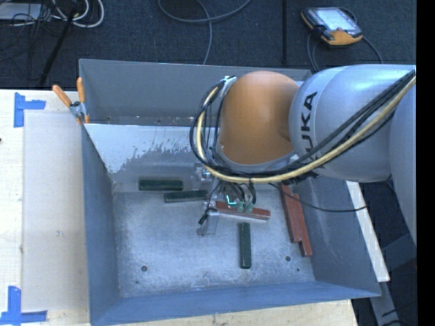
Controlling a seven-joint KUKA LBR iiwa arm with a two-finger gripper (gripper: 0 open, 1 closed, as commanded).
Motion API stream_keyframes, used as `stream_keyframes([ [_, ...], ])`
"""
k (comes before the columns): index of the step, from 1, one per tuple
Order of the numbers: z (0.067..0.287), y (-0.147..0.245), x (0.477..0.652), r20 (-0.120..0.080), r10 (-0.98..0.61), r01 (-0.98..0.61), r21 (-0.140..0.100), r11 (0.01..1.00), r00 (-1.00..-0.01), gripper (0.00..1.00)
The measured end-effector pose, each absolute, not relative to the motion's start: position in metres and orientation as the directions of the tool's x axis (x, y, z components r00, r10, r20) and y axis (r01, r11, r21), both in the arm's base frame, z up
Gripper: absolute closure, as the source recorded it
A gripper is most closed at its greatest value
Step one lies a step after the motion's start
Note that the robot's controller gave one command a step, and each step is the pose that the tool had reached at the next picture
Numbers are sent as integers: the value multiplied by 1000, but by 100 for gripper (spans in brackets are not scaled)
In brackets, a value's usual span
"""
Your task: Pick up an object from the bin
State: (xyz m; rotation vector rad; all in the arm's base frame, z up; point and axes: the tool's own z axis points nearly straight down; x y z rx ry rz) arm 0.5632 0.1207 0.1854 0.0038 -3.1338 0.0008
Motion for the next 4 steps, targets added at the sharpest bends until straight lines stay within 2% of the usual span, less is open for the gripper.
stream_keyframes([
  [1, 189, 120, 565, 1, 0, 0, 0, 1000, -1000, 0],
  [2, 141, 98, 592, -8, -31, -31, 2, 1000, -1000, 0],
  [3, 99, 91, 593, 4, 109, 109, -1, 994, -994, 0],
  [4, 83, -33, 588, -3, -201, -201, -1, 980, -980, 100],
])
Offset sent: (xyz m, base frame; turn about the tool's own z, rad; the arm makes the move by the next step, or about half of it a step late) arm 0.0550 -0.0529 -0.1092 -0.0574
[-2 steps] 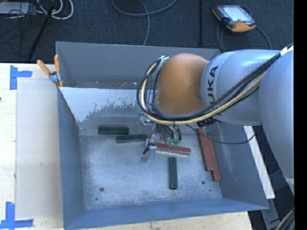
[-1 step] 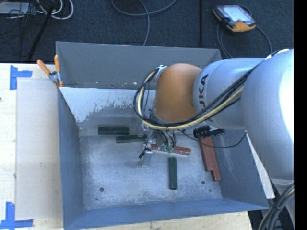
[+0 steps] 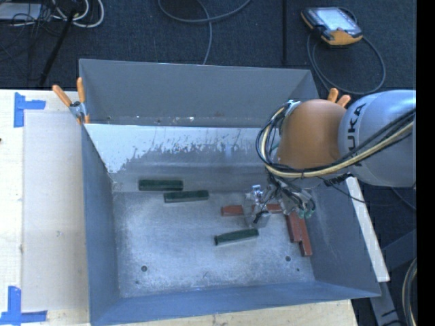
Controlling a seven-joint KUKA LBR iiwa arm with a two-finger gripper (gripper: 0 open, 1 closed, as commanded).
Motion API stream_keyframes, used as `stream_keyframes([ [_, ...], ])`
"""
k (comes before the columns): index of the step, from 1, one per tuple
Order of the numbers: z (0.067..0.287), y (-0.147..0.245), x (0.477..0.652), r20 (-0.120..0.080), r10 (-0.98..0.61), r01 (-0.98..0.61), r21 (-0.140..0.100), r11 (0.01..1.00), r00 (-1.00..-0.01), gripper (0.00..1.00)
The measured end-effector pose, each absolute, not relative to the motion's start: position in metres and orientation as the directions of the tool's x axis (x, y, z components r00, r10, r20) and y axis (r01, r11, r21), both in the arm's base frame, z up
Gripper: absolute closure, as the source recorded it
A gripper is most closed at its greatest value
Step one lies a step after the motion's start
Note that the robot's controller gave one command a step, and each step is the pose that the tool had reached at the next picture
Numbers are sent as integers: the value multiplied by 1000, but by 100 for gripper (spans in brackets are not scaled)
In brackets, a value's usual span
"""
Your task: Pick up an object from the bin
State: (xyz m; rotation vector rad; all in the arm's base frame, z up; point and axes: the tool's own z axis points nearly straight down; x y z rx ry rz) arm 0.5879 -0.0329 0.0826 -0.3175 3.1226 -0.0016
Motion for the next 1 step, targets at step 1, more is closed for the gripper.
stream_keyframes([
  [1, 81, -32, 587, 0, -201, -201, 1, 980, -980, 0],
])
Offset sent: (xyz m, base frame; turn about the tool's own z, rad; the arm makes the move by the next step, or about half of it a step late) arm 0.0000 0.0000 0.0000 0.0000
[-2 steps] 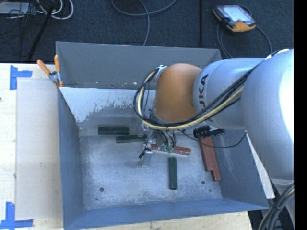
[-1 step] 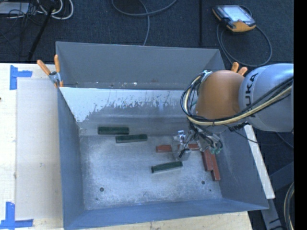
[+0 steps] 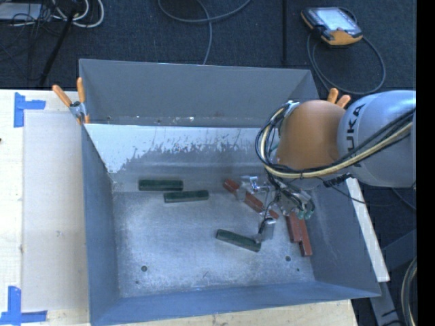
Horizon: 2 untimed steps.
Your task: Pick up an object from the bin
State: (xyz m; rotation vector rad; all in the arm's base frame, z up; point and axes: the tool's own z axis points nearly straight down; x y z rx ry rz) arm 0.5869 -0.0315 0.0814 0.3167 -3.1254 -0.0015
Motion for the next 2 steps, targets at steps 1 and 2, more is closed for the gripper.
stream_keyframes([
  [1, 81, -32, 587, 0, -200, -200, 1, 980, -980, 0],
  [2, 74, -13, 544, -2, -155, -155, 0, 988, -988, 0],
])
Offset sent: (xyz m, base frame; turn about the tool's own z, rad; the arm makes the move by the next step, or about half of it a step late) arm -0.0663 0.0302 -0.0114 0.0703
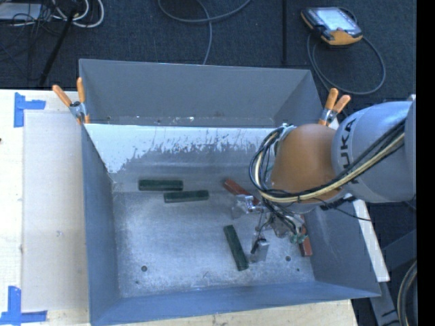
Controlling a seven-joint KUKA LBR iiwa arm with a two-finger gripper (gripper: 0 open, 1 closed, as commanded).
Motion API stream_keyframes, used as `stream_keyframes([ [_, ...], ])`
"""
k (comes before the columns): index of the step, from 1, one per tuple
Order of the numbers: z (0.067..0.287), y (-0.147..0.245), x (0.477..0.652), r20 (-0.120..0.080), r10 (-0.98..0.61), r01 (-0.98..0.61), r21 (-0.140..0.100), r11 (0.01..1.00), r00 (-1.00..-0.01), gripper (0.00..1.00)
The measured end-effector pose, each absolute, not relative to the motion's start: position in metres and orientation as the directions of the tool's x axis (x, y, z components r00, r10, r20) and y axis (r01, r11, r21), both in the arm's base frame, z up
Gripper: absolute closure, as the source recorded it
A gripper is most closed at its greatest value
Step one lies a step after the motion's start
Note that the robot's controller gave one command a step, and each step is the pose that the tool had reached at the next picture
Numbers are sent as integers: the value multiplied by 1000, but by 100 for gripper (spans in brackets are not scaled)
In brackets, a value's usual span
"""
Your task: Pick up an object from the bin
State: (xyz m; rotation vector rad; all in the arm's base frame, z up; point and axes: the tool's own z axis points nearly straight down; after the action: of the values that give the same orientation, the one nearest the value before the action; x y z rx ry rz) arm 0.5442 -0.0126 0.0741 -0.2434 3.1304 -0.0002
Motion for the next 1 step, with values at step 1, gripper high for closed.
stream_keyframes([
  [1, 70, 18, 537, 4, -156, -156, 1, 988, -988, 0],
])
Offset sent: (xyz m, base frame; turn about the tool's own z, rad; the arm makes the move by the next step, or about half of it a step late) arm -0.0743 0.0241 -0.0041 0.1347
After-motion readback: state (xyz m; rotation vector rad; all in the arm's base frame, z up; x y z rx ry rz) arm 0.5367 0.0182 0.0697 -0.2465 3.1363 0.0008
